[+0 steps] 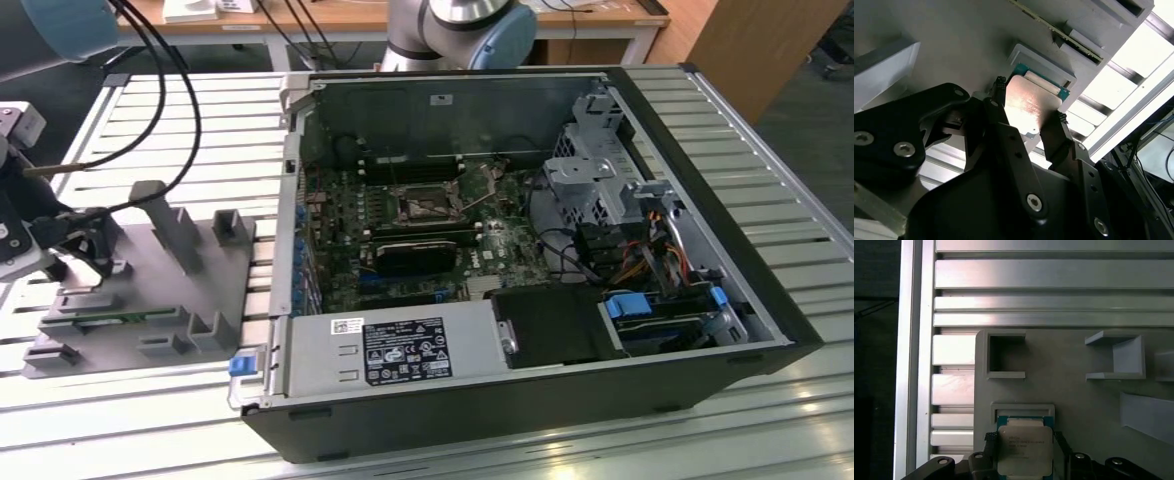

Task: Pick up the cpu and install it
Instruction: 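Pick up the cpu and move it towards the insertion slot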

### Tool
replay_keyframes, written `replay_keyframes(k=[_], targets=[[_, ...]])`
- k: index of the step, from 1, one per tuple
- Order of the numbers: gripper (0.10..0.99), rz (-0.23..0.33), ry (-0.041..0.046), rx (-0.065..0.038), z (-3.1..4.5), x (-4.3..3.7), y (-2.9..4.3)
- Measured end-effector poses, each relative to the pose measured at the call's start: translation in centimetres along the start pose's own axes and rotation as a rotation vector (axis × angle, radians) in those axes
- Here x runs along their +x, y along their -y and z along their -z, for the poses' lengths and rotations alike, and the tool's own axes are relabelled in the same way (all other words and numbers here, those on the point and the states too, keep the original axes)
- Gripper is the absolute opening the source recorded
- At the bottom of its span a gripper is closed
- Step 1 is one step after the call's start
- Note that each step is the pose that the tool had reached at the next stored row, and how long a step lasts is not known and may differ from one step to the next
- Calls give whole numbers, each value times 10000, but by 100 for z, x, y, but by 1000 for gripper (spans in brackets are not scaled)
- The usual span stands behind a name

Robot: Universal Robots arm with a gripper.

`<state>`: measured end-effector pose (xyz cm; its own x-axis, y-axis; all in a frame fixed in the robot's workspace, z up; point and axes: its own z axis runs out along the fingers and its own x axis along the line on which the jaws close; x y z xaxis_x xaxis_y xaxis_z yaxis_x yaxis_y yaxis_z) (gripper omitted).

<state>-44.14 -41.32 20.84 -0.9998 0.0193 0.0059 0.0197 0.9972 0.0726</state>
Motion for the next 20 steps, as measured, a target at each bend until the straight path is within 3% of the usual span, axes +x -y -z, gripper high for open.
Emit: replay_keyframes(k=[4, 20], targets=[[529, 2, -3, -79, 31, 0, -2], [529, 1, -2, -80, 182, 1, -14]])
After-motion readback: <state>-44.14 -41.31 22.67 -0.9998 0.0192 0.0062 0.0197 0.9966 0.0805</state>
